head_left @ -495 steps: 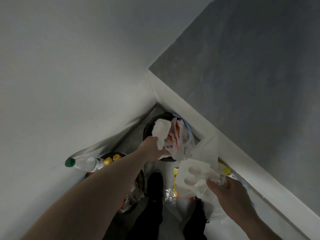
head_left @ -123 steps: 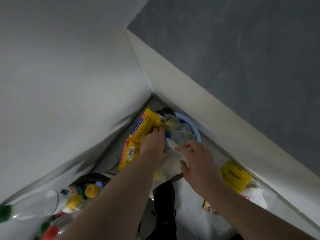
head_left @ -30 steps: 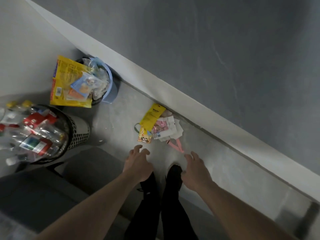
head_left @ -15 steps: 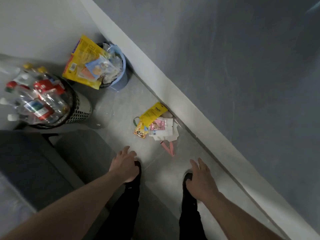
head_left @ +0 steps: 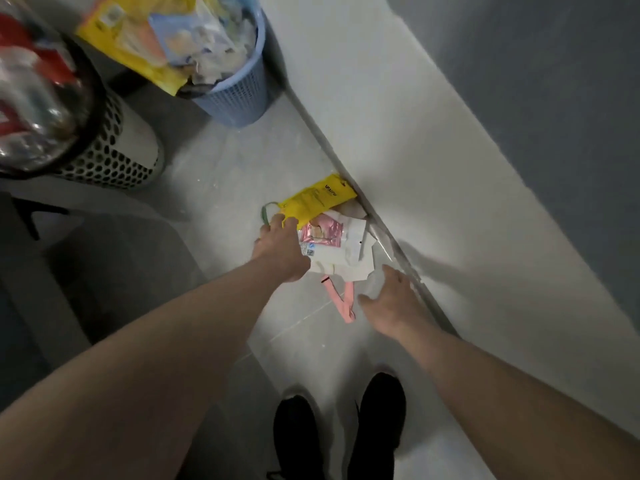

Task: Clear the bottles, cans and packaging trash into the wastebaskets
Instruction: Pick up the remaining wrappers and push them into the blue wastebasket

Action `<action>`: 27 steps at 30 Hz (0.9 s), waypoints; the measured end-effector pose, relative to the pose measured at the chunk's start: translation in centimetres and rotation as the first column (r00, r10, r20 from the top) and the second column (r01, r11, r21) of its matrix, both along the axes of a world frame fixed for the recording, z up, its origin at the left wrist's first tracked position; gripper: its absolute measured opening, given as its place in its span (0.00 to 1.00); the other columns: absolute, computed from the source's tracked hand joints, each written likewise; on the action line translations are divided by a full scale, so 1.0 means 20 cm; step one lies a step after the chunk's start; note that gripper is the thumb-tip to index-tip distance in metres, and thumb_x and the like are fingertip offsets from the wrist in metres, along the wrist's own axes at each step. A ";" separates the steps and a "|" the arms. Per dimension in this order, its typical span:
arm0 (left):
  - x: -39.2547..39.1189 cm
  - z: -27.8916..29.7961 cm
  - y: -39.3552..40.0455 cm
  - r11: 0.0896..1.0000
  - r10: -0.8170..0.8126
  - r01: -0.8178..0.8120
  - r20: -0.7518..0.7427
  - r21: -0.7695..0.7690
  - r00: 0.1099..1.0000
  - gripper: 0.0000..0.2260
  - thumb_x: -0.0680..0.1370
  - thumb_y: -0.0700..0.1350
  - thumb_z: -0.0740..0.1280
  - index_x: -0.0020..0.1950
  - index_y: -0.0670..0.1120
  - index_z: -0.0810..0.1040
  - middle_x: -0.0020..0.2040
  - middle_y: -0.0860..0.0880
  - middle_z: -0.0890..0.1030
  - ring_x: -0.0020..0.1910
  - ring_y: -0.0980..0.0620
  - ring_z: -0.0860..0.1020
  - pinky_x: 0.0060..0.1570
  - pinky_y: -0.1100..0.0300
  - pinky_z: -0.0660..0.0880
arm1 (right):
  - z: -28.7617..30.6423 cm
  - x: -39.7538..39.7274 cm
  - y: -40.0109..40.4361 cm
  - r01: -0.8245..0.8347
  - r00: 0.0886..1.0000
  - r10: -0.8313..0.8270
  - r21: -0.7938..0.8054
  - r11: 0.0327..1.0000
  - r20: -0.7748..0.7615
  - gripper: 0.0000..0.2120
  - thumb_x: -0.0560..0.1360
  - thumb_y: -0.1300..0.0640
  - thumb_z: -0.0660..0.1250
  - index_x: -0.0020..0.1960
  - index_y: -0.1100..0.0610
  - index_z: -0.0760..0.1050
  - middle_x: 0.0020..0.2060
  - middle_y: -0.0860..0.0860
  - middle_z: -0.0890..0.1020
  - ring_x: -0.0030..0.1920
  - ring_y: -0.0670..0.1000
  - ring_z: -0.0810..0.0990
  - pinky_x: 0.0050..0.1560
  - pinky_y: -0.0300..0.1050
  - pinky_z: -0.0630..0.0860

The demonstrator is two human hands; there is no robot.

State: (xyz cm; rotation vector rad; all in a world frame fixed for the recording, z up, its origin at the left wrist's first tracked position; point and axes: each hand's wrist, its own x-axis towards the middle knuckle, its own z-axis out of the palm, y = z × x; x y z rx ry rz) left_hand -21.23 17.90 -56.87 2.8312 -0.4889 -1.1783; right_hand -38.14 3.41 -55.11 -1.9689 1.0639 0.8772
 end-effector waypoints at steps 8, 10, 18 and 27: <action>0.22 -0.66 -0.08 0.996 0.058 -0.056 0.025 -0.073 0.998 0.43 0.72 0.64 0.65 0.81 0.54 0.49 0.82 0.45 0.48 0.78 0.32 0.55 0.75 0.41 0.61 | -0.74 0.27 0.02 0.317 0.946 -0.313 -0.045 0.947 0.081 0.51 0.70 0.36 0.74 0.81 0.58 0.52 0.76 0.60 0.65 0.74 0.62 0.67 0.72 0.56 0.69; 0.20 -0.75 -0.06 0.992 0.091 -0.091 -0.006 -0.082 0.996 0.41 0.72 0.62 0.65 0.81 0.55 0.51 0.81 0.45 0.55 0.75 0.31 0.60 0.73 0.40 0.64 | -0.84 0.30 0.03 0.402 0.915 -0.396 -0.078 0.912 0.079 0.53 0.67 0.34 0.75 0.80 0.57 0.55 0.75 0.59 0.67 0.73 0.60 0.69 0.71 0.53 0.69; -0.12 -0.72 0.13 0.966 0.222 -0.217 0.022 -0.143 0.975 0.11 0.76 0.45 0.66 0.58 0.50 0.76 0.53 0.41 0.82 0.54 0.36 0.80 0.51 0.49 0.77 | -0.80 0.18 0.19 0.749 0.639 -0.768 0.198 0.633 0.041 0.19 0.72 0.53 0.78 0.59 0.55 0.76 0.52 0.51 0.83 0.45 0.50 0.84 0.44 0.43 0.84; -0.48 -0.12 0.46 0.955 0.284 -0.290 -0.076 -0.067 0.956 0.09 0.75 0.37 0.61 0.47 0.52 0.70 0.39 0.47 0.76 0.39 0.42 0.75 0.35 0.55 0.71 | -0.14 -0.36 0.09 0.659 0.746 -0.663 0.074 0.748 0.054 0.09 0.75 0.55 0.73 0.55 0.55 0.80 0.43 0.50 0.85 0.40 0.50 0.84 0.33 0.42 0.78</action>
